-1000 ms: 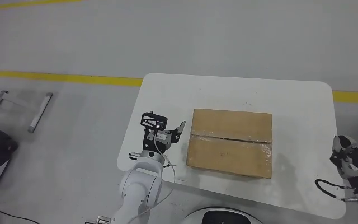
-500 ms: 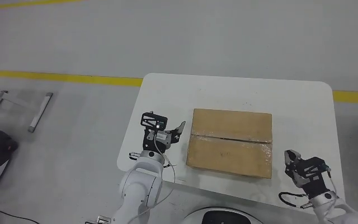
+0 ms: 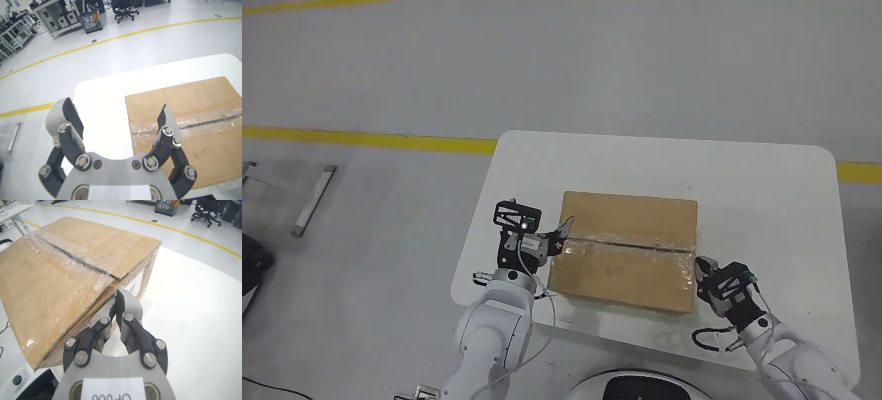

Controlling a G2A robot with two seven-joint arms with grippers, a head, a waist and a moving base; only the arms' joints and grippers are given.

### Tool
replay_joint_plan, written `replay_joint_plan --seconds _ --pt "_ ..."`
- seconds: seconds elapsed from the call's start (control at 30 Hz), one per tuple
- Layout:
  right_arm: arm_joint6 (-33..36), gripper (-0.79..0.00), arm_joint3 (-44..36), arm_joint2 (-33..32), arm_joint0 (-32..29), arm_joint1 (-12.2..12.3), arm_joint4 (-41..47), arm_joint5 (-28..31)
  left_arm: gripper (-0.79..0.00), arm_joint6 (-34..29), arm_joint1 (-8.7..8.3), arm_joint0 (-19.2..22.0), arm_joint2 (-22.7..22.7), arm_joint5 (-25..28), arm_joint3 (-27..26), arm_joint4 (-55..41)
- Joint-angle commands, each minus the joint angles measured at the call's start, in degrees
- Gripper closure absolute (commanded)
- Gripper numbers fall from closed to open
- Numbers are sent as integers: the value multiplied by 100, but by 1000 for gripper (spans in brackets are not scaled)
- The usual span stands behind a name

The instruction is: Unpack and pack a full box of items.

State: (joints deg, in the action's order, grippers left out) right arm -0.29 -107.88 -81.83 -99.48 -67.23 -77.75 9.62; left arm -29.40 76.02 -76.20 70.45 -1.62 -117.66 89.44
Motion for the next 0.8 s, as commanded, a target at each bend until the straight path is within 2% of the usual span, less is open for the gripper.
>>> replay_joint_plan --seconds 0.0,0.13,0.23,0.37,0.47,0.57,0.77 --pt "24 0 20 111 117 -15 -24 -23 -785 0 0 0 0 0 0 0" --pt "-46 0 58 157 137 -39 74 -198 -785 0 0 0 0 0 0 0" --pt "-258 0 -76 -120 -53 -29 -97 -593 -785 0 0 0 0 0 0 0" --pt "-561 0 -732 -895 -712 -21 -83 -1462 -785 0 0 0 0 0 0 0" --pt "-809 0 -1191 -1481 -1353 -31 53 -1840 -785 0 0 0 0 0 0 0" --pt "-995 0 -1402 -1968 -1842 -52 571 -1778 -785 0 0 0 0 0 0 0" --pt "-1011 0 -1418 -2022 -1885 -53 624 -1756 -785 0 0 0 0 0 0 0"
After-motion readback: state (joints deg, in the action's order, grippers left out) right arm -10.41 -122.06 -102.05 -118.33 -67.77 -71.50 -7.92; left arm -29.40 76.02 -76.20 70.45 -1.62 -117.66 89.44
